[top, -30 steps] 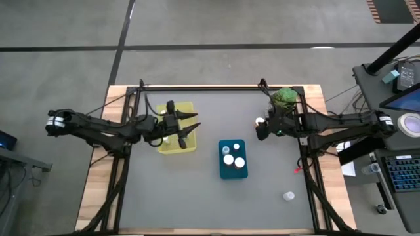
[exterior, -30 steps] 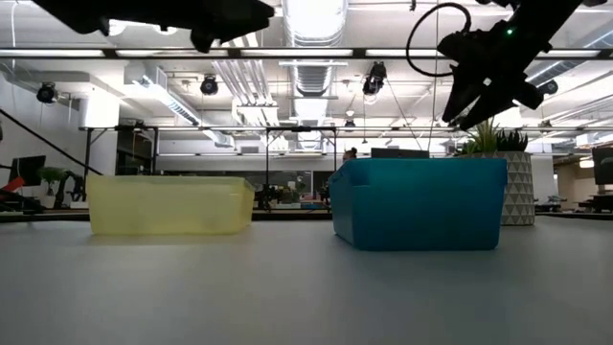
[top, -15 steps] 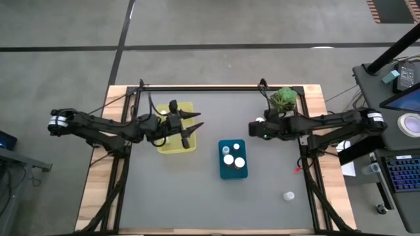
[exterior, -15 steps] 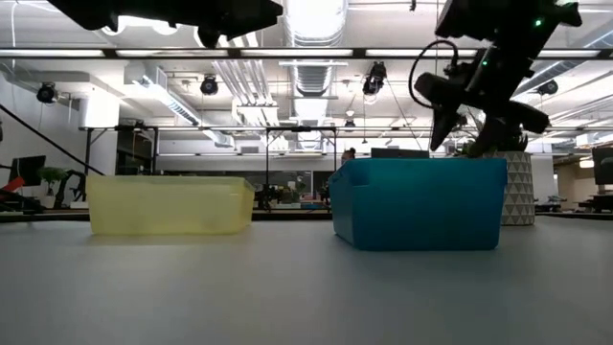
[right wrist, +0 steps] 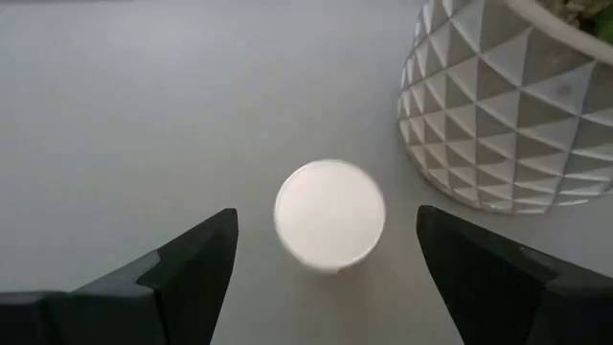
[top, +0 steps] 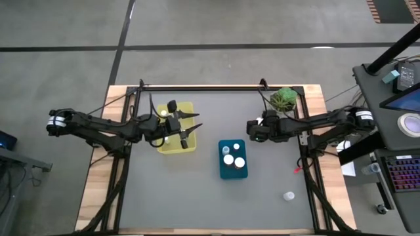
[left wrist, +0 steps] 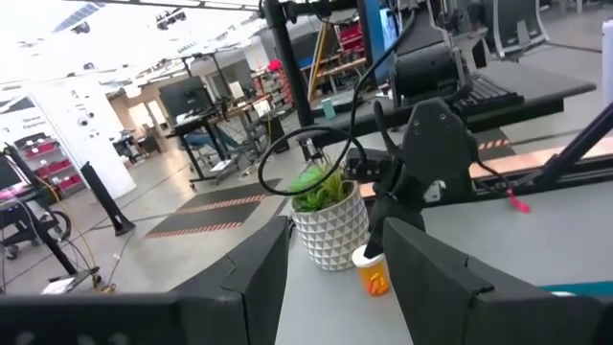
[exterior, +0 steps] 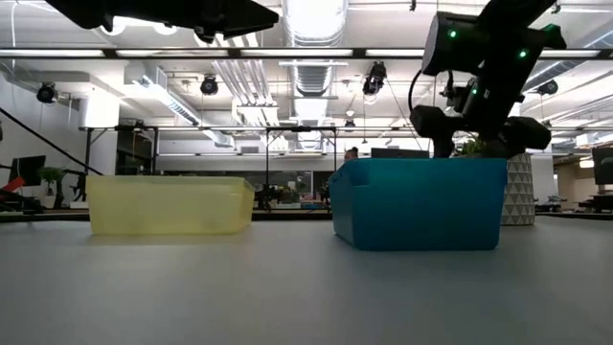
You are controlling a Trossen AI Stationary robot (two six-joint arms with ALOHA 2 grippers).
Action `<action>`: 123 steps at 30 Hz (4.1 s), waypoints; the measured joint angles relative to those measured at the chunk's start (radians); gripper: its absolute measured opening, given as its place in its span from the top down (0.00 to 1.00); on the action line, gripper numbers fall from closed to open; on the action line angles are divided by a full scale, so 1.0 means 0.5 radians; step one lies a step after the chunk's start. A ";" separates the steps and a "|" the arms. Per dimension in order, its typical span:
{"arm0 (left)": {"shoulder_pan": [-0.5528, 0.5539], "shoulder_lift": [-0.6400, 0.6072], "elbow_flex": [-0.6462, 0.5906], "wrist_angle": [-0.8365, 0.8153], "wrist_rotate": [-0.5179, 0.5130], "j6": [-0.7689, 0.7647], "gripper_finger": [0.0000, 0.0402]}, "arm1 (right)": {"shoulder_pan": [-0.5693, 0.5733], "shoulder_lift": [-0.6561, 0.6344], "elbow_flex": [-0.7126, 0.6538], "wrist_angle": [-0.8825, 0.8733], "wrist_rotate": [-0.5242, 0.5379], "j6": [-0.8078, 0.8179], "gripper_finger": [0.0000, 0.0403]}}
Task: Pick and place medicine bottles into bin by pill shape (circle, oval)
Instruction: Put the orange tablet bottle into the blue bin
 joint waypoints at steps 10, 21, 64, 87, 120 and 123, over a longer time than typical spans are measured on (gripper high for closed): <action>0.000 -0.018 0.001 -0.012 0.000 0.015 0.61 | -0.086 0.174 0.000 0.021 0.023 -0.006 0.22; 0.000 -0.018 0.001 -0.013 0.001 0.017 0.61 | -0.089 0.334 0.000 0.182 0.061 -0.060 0.24; 0.000 -0.018 -0.002 -0.031 -0.001 0.029 0.61 | 0.031 -0.100 0.260 0.208 -0.107 -0.990 0.47; 0.000 -0.018 -0.010 -0.030 -0.002 0.021 0.61 | 0.548 -0.084 0.384 0.957 -1.136 -2.282 0.47; -0.004 -0.018 -0.024 0.108 0.002 -0.204 0.61 | 0.801 0.251 0.355 1.214 -1.128 -2.612 0.47; -0.005 -0.018 -0.024 0.108 0.003 -0.204 0.61 | 0.793 0.268 0.335 1.248 -1.092 -2.618 0.47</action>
